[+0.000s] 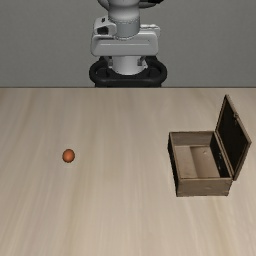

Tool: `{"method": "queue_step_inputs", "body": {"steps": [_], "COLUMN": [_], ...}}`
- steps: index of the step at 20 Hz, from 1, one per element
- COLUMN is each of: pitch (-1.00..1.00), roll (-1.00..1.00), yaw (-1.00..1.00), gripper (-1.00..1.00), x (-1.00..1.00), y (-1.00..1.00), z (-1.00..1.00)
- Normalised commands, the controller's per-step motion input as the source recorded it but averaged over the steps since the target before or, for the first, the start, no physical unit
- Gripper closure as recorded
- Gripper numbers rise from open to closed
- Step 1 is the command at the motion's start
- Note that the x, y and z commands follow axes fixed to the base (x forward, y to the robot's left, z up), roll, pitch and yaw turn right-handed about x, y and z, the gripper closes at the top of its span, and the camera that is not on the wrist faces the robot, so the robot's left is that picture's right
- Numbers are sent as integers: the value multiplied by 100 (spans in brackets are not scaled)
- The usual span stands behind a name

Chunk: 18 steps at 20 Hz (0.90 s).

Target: Pick up the egg and place it in the box

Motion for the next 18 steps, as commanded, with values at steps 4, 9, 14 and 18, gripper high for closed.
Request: {"method": "queue_step_inputs", "body": {"steps": [4, 9, 14, 18], "pitch": [0, 0, 0, 0], "roll": [0, 0, 0, 0], "yaw": [0, 0, 0, 0], "gripper": [-100, -100, -100, -100], "x": [0, 0, 0, 100], "y": [-100, -100, -100, 0], "z": [0, 0, 0, 0]}}
